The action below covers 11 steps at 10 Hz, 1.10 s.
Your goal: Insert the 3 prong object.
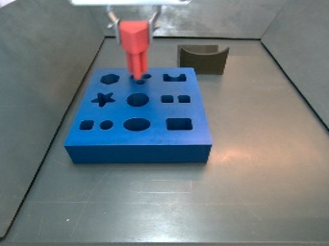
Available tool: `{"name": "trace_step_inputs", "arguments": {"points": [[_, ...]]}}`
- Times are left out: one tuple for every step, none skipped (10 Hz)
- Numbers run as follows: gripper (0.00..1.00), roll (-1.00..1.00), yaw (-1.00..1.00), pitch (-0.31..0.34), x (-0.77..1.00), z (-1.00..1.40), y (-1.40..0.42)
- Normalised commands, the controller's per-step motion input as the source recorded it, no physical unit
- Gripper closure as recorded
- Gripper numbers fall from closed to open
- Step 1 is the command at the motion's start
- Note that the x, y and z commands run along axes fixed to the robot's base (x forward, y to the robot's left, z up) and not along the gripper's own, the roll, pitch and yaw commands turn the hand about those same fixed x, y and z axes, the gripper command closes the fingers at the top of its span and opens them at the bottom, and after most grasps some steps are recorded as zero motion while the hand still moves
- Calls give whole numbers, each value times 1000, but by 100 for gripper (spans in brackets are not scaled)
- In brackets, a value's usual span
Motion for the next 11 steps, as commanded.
{"name": "trace_step_inputs", "arguments": {"points": [[100,0,0,-59,0,-251,-137],[100,-14,0,-1,240,-340,-71],[100,0,0,0,317,-451,0],[100,-7,0,0,343,-491,0],[100,0,-43,-20,269,-603,0],[100,-11,-143,-66,149,-689,11],[100,-43,-206,-200,-23,-814,0],[100,-31,-143,-243,-143,-763,0],[100,-161,-49,-311,-103,-497,49],[100,-247,-49,-253,0,-366,126],[100,0,0,-20,0,-17,0]]}}
